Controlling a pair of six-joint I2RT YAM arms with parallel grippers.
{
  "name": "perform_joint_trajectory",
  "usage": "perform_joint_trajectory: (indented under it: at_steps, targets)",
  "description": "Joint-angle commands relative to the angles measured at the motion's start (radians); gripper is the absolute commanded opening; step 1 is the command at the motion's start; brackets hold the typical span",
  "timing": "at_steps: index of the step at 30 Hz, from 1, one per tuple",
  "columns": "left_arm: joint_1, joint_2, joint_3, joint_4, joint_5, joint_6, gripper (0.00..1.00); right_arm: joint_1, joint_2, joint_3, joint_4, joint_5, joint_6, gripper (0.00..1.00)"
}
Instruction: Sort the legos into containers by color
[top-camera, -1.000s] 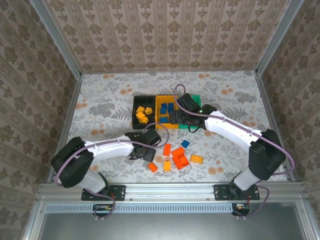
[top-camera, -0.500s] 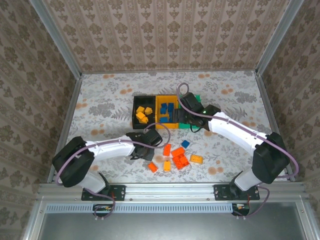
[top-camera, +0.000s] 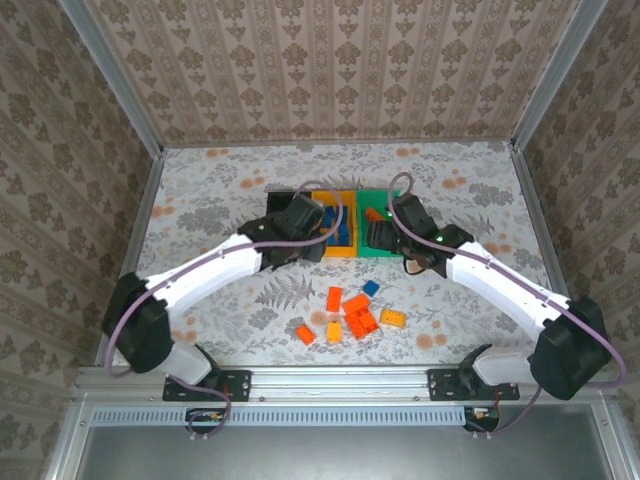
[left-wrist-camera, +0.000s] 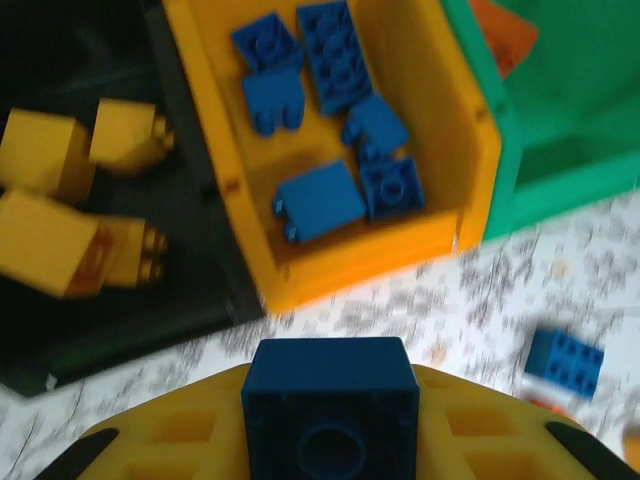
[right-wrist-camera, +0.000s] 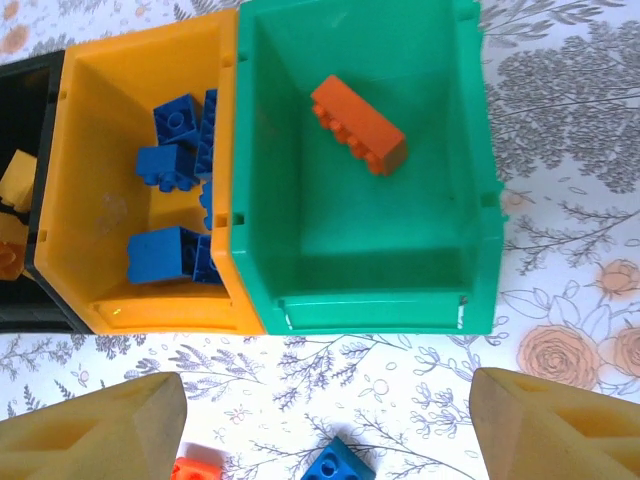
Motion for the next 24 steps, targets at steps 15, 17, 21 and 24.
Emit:
perform_joint_trajectory:
  at_steps: [15, 17, 21, 24]
  targets:
    - [0.069, 0.316, 0.292, 0.058, 0.104, 0.061, 0.73, -0.041, -0.162, -0.135, -0.047, -0.021, 0.021, 0.79]
    - [0.066, 0.284, 0.293, 0.057, 0.117, 0.057, 0.78, -0.041, -0.162, -0.137, -0.051, -0.037, 0.016, 0.79]
    - [0.042, 0.177, 0.259, 0.076, 0.121, 0.055, 0.91, -0.039, -0.14, -0.137, -0.053, -0.099, 0.002, 0.8]
    - [0.013, 0.083, 0.214, 0.086, 0.114, 0.058, 1.0, -0.03, -0.107, -0.155, -0.05, -0.136, 0.001, 0.8]
